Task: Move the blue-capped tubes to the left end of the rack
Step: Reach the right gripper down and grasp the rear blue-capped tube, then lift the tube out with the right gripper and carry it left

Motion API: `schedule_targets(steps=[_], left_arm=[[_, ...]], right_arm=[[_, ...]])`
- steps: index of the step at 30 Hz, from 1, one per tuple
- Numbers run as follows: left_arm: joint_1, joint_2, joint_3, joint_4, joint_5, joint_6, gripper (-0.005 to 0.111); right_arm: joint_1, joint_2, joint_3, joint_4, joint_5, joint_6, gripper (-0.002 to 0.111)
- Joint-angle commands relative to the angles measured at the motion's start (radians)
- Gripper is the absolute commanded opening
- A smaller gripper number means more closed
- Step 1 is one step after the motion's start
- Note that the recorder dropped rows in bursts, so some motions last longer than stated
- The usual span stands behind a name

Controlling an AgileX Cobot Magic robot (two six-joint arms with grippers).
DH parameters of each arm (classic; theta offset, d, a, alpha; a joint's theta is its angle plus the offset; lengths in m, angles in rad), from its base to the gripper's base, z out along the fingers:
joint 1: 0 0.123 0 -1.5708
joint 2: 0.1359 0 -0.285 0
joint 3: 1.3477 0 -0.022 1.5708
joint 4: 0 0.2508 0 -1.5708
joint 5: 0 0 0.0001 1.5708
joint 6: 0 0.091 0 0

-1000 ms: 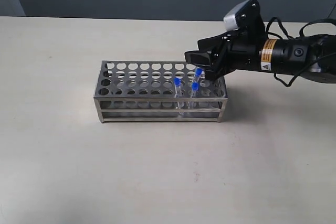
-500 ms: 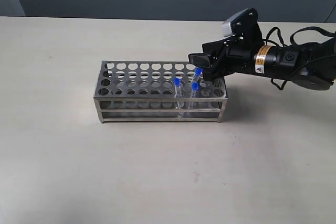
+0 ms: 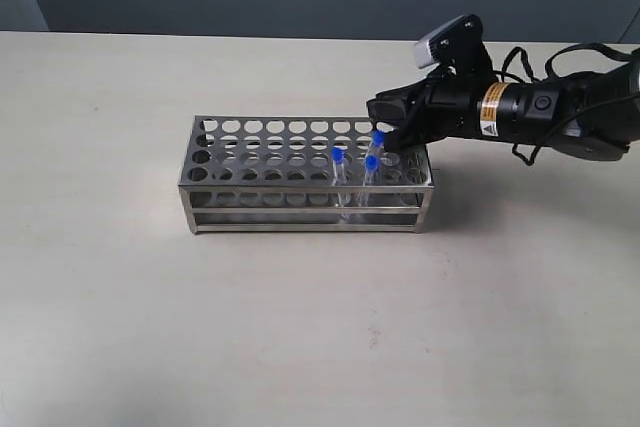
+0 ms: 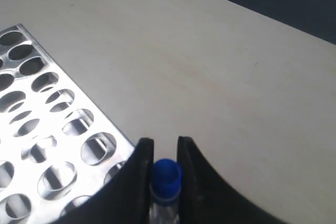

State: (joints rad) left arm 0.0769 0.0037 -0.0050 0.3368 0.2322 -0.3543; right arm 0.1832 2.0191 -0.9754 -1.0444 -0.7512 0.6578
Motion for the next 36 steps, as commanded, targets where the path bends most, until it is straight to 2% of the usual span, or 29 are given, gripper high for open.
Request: schedule_targets(steps=[1,8,15,20,28,36], left_arm=[[-0.007,-0.004,0.003,-0.004,0.000,-0.003,0.000],[-0.007,-0.004,0.003,-0.004,0.000,-0.003,0.000],[-0.007,-0.004,0.003,-0.004,0.000,-0.003,0.000],[-0.007,-0.004,0.003,-0.004,0.000,-0.003,0.000],[-0.007,-0.004,0.003,-0.004,0.000,-0.003,0.000],[-0.007,-0.004,0.003,-0.004,0.000,-0.003,0.000]], right_arm=[[-0.002,-0.003,-0.005,0.002,-0.031,0.016,0.000],[-0.002,-0.092,-0.005,-0.072,0.001,0.079,0.000],[0.001,-0.278,-0.005,-0.161,0.046,0.157,0.000],[0.075,-0.336,-0.041,-0.154,0.015,0.164,0.000],[0.266,-0.195,-0.270,-0.153,0.115,0.193,0.000],[0.346,0.012,-0.506,-0.153,0.123,0.282,0.000]])
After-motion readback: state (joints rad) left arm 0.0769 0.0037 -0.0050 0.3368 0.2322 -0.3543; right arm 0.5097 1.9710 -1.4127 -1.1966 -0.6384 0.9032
